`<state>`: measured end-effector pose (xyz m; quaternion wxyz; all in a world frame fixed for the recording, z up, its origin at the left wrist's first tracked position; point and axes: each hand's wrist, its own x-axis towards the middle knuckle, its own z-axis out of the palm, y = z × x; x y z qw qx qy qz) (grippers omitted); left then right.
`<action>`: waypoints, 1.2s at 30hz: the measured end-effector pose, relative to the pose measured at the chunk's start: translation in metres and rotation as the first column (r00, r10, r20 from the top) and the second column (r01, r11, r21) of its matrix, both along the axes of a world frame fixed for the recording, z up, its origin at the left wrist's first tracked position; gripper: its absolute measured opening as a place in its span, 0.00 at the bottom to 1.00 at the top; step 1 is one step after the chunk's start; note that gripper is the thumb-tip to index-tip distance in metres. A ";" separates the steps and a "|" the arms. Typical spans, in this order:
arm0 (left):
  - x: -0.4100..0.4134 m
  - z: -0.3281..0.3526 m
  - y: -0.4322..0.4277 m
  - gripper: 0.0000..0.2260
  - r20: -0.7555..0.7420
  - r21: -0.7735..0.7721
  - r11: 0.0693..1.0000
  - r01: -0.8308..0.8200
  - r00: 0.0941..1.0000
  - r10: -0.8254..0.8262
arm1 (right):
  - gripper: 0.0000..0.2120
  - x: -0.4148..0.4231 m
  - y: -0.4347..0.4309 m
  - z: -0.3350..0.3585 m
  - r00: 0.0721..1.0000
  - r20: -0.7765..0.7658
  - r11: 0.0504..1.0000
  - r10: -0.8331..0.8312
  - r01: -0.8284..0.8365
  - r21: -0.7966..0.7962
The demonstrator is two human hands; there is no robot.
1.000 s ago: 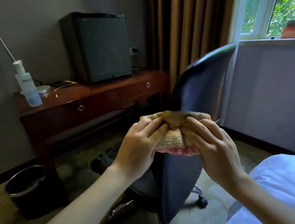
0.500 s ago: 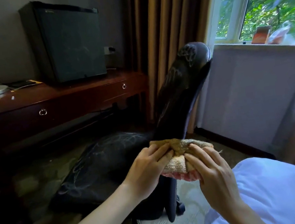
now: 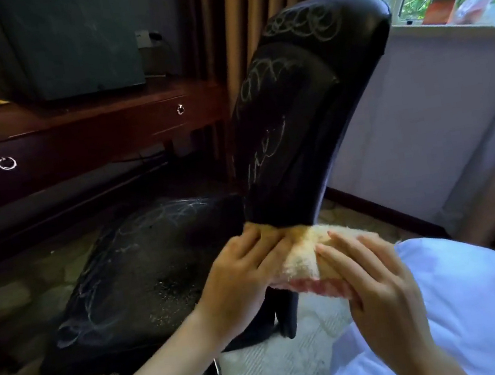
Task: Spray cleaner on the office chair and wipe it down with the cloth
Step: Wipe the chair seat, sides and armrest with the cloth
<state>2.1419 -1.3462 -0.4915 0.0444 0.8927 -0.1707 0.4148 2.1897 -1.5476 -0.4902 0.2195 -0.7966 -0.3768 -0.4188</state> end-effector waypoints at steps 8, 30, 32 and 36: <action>0.030 0.123 0.036 0.14 0.305 0.005 0.986 -0.167 0.939 0.157 | 0.13 0.032 0.050 0.118 0.949 0.300 0.991 -0.099 0.067 0.115; 0.042 -0.080 0.040 0.17 -0.206 0.232 0.967 -0.106 0.966 0.155 | 0.16 0.052 0.052 -0.093 0.956 -0.285 0.975 -0.077 0.012 -0.224; 0.048 -0.061 0.038 0.17 -0.099 0.175 0.979 -0.103 0.988 0.122 | 0.16 0.055 0.047 -0.064 0.984 -0.175 0.990 -0.039 0.014 -0.143; 0.069 0.013 0.019 0.16 0.180 0.010 0.996 -0.089 0.980 0.085 | 0.13 0.080 0.034 0.022 0.986 0.154 0.998 -0.067 0.067 0.004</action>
